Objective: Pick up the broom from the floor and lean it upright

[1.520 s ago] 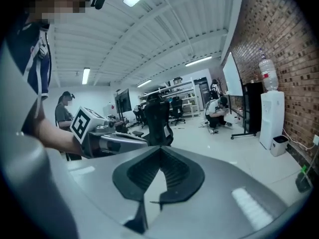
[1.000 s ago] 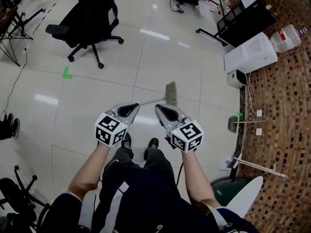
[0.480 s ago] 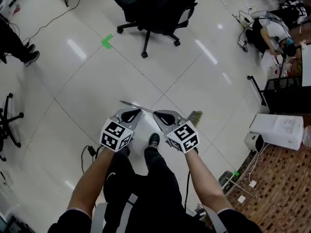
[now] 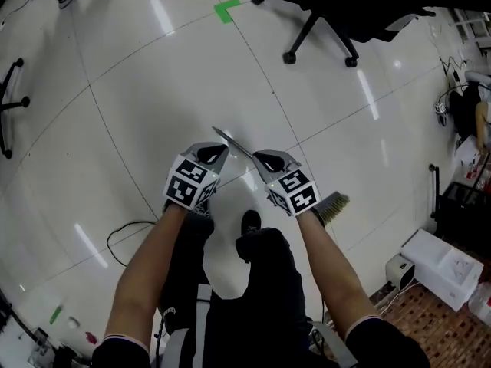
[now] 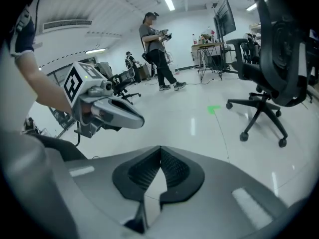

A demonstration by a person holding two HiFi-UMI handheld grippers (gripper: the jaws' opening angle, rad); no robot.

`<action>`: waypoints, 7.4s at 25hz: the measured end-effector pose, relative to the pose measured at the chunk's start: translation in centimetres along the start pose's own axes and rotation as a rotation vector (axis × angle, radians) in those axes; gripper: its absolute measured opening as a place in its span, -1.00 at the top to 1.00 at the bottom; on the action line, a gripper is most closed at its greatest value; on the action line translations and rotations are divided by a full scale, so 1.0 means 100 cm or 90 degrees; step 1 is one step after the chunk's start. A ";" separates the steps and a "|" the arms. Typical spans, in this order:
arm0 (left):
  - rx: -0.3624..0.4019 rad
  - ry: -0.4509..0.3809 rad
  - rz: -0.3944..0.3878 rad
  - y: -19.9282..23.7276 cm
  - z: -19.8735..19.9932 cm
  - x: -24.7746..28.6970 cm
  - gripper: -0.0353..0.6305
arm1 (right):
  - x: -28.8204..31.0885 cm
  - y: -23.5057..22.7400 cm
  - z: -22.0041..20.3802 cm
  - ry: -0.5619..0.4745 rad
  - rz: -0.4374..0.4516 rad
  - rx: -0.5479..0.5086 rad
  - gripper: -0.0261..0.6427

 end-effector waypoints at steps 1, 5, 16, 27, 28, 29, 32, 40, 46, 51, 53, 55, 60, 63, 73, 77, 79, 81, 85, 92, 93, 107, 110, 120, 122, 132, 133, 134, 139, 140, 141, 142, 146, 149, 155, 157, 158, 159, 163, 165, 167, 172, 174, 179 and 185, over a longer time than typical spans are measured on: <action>-0.006 -0.003 0.008 0.012 -0.010 0.013 0.89 | 0.021 -0.010 -0.011 0.002 0.004 -0.005 0.91; 0.004 -0.014 0.031 0.054 -0.044 0.066 0.89 | 0.105 -0.053 -0.048 0.028 0.023 -0.044 0.90; -0.047 -0.002 0.052 0.107 -0.153 0.180 0.89 | 0.260 -0.128 -0.163 0.163 0.073 -0.100 0.33; -0.033 0.022 0.074 0.115 -0.187 0.202 0.89 | 0.305 -0.135 -0.218 0.223 0.089 -0.131 0.60; -0.028 0.021 0.077 0.115 -0.185 0.200 0.89 | 0.306 -0.135 -0.219 0.222 0.090 -0.123 0.63; -0.023 0.019 0.079 0.116 -0.183 0.198 0.89 | 0.305 -0.135 -0.219 0.220 0.092 -0.112 0.63; -0.014 0.011 0.085 0.119 -0.173 0.192 0.89 | 0.299 -0.136 -0.214 0.213 0.092 -0.084 0.66; 0.024 -0.035 0.098 0.126 -0.129 0.160 0.89 | 0.243 -0.125 -0.148 0.093 0.051 -0.088 0.67; 0.087 -0.115 0.112 0.103 -0.051 0.089 0.89 | 0.146 -0.090 -0.069 0.011 0.007 -0.114 0.67; 0.084 -0.134 0.087 0.058 0.021 0.028 0.89 | 0.048 -0.055 -0.010 -0.035 -0.044 -0.116 0.67; 0.094 -0.138 0.071 0.032 0.048 0.007 0.89 | 0.004 -0.042 0.007 -0.048 -0.062 -0.115 0.67; 0.110 -0.138 0.056 0.001 0.074 -0.011 0.89 | -0.041 -0.030 0.019 -0.051 -0.075 -0.113 0.67; 0.147 -0.127 0.015 -0.084 0.125 -0.049 0.89 | -0.148 -0.004 0.031 -0.056 -0.120 -0.082 0.67; 0.177 -0.120 -0.015 -0.134 0.155 -0.068 0.89 | -0.211 0.011 0.032 -0.077 -0.156 -0.056 0.67; 0.287 -0.130 -0.145 -0.268 0.231 -0.108 0.89 | -0.370 0.067 0.021 -0.222 -0.309 0.075 0.67; 0.338 -0.158 -0.205 -0.309 0.262 -0.122 0.89 | -0.413 0.098 0.031 -0.317 -0.375 0.123 0.67; 0.360 -0.175 -0.234 -0.326 0.276 -0.132 0.89 | -0.429 0.116 0.039 -0.355 -0.404 0.132 0.67; 0.379 -0.190 -0.262 -0.340 0.291 -0.140 0.89 | -0.445 0.132 0.048 -0.385 -0.434 0.134 0.67; 0.414 -0.210 -0.333 -0.369 0.316 -0.145 0.89 | -0.470 0.156 0.054 -0.415 -0.509 0.144 0.67; 0.483 -0.184 -0.482 -0.435 0.314 -0.128 0.89 | -0.506 0.198 0.016 -0.405 -0.665 0.220 0.68; 0.494 -0.176 -0.506 -0.448 0.309 -0.125 0.89 | -0.512 0.204 0.005 -0.402 -0.691 0.237 0.68; 0.657 -0.098 -0.815 -0.718 0.200 -0.127 0.89 | -0.629 0.359 -0.190 -0.434 -1.016 0.469 0.68; 0.675 -0.069 -0.858 -0.780 0.171 -0.133 0.89 | -0.650 0.386 -0.233 -0.444 -1.051 0.506 0.68; 0.757 -0.022 -0.968 -0.937 0.100 -0.132 0.89 | -0.722 0.450 -0.343 -0.454 -1.163 0.597 0.68; 0.761 -0.001 -0.989 -0.964 0.089 -0.128 0.89 | -0.736 0.455 -0.361 -0.453 -1.183 0.614 0.68; 0.775 0.056 -1.110 -1.133 0.051 -0.061 0.89 | -0.825 0.445 -0.467 -0.436 -1.286 0.731 0.68; 0.777 0.065 -1.122 -1.151 0.050 -0.055 0.89 | -0.836 0.443 -0.477 -0.433 -1.298 0.745 0.68; 0.781 0.072 -1.132 -1.168 0.049 -0.050 0.89 | -0.846 0.442 -0.488 -0.429 -1.310 0.757 0.68; 0.818 0.100 -1.161 -1.238 0.043 -0.025 0.89 | -0.897 0.432 -0.534 -0.423 -1.354 0.799 0.68; 0.824 0.105 -1.163 -1.252 0.040 -0.020 0.89 | -0.906 0.429 -0.543 -0.427 -1.361 0.804 0.68; 0.828 0.109 -1.163 -1.265 0.036 -0.016 0.89 | -0.914 0.427 -0.553 -0.430 -1.367 0.807 0.68; 0.831 0.113 -1.163 -1.277 0.031 -0.012 0.89 | -0.922 0.424 -0.563 -0.435 -1.371 0.810 0.68; 0.850 0.120 -1.158 -1.327 0.005 0.002 0.89 | -0.947 0.416 -0.611 -0.461 -1.379 0.825 0.68; 0.855 0.124 -1.140 -1.357 -0.011 0.010 0.89 | -0.963 0.411 -0.645 -0.484 -1.367 0.832 0.68; 0.865 0.125 -1.126 -1.413 -0.023 0.030 0.89 | -1.000 0.398 -0.696 -0.498 -1.358 0.853 0.68; 0.871 0.133 -1.132 -1.430 -0.026 0.041 0.89 | -1.006 0.391 -0.709 -0.499 -1.356 0.874 0.68; 0.872 0.140 -1.137 -1.439 -0.028 0.047 0.89 | -1.008 0.388 -0.715 -0.499 -1.356 0.887 0.68; 0.874 0.148 -1.143 -1.448 -0.031 0.055 0.89 | -1.010 0.384 -0.721 -0.500 -1.357 0.901 0.68; 0.887 0.205 -1.172 -1.482 -0.048 0.089 0.89 | -1.012 0.364 -0.745 -0.500 -1.368 0.972 0.68; 0.907 0.243 -1.197 -1.496 -0.059 0.104 0.89 | -1.010 0.353 -0.754 -0.500 -1.379 1.020 0.68; 0.935 0.279 -1.223 -1.509 -0.069 0.118 0.89 | -1.005 0.343 -0.761 -0.504 -1.397 1.073 0.68; 0.984 0.321 -1.263 -1.537 -0.087 0.142 0.89 | -0.995 0.324 -0.785 -0.528 -1.426 1.175 0.68; 0.993 0.328 -1.268 -1.544 -0.095 0.146 0.89 | -0.994 0.319 -0.799 -0.539 -1.431 1.201 0.68; 0.986 0.330 -1.248 -1.560 -0.113 0.160 0.89 | -1.001 0.316 -0.842 -0.560 -1.443 1.235 0.68; 0.965 0.339 -1.234 -1.575 -0.129 0.173 0.89 | -1.031 0.317 -0.893 -0.564 -1.464 1.238 0.68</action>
Point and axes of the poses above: the fingertips, and each gripper's own axes: x forward along the fingers, y to its left, z out of its top, the point moved 10 cm from there along -x, backward along the fingers, and after that the axes turned 7 degrees about z, right-handed, at the moved point
